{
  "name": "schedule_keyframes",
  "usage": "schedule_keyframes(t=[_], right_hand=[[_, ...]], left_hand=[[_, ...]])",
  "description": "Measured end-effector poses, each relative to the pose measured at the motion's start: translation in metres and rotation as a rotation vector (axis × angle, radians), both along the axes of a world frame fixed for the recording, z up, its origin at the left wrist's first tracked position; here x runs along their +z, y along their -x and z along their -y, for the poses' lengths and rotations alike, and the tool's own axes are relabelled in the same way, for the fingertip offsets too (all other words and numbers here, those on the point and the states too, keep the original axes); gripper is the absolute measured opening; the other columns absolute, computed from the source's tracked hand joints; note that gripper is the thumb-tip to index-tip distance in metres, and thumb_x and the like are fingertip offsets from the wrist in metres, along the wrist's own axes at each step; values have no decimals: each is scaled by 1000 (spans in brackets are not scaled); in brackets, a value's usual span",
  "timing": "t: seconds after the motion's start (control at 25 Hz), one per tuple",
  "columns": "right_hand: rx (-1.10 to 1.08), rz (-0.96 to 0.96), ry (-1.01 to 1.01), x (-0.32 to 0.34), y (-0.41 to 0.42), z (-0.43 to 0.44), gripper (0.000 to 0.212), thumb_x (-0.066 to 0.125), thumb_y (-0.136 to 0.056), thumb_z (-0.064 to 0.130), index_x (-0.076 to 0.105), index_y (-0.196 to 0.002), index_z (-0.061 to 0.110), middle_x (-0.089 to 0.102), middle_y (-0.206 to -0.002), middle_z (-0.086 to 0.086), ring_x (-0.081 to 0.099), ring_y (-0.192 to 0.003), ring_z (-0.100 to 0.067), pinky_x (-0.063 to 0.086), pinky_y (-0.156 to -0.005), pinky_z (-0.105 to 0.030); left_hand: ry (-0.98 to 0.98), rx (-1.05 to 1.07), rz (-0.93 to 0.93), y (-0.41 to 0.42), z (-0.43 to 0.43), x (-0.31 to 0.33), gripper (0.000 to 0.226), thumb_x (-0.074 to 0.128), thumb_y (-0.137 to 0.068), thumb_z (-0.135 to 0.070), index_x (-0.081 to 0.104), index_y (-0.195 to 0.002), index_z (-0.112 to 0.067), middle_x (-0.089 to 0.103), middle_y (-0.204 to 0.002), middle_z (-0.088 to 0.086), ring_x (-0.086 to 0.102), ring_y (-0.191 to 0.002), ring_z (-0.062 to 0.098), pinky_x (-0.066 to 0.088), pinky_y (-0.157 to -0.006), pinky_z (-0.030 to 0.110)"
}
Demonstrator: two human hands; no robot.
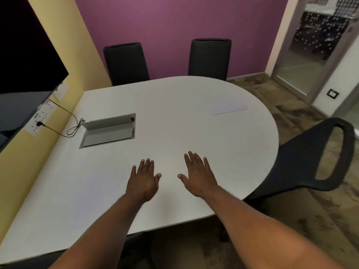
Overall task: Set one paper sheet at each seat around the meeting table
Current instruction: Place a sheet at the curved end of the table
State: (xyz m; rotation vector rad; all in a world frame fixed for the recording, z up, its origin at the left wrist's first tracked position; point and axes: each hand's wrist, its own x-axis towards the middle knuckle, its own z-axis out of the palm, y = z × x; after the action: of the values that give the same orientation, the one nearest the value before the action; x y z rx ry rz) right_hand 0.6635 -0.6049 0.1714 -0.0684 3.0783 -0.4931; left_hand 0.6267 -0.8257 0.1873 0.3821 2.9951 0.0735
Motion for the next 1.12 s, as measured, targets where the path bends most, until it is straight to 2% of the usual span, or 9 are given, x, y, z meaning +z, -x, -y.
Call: schedule_keyframes(t=[0.2,0.52,0.8,1.12], right_hand=[[-8,-41,-59,27,-28,-116,81,32,-100,57,-4,-160,17,-8,-168,-3,-10,-154,-19,-8,-124,-47],[-80,-71,-149,63,-35,-255,82,30,-100,60,-6,-160,17,-10,-168,-5,-10,-154,-21,-9,-123,-49],[-53,-106,-179,74,7,-363,84,31,-98,63,-5,-159,18,-8,-168,-4,-8,-155,-22,-8,-123,-50],[-3,-100,-224,83,72,-520,85,34,-97,62,-3,-159,17,-4,-169,-5,-5,-155,-22,-6,-123,-51]], left_hand=[[-59,-65,-59,-14,-129,22,66,18,-104,-48,10,-159,-12,8,-168,5,0,-155,21,4,-125,45],[-62,-166,-117,7,-273,49,67,17,-104,-48,11,-159,-10,10,-168,6,2,-155,22,6,-125,46],[-69,-153,-126,44,-381,32,68,17,-103,-50,13,-159,-10,12,-167,7,4,-155,22,7,-124,46],[-134,-14,-88,102,-523,12,68,20,-103,-49,18,-157,-8,17,-166,8,8,-155,24,11,-123,48]])
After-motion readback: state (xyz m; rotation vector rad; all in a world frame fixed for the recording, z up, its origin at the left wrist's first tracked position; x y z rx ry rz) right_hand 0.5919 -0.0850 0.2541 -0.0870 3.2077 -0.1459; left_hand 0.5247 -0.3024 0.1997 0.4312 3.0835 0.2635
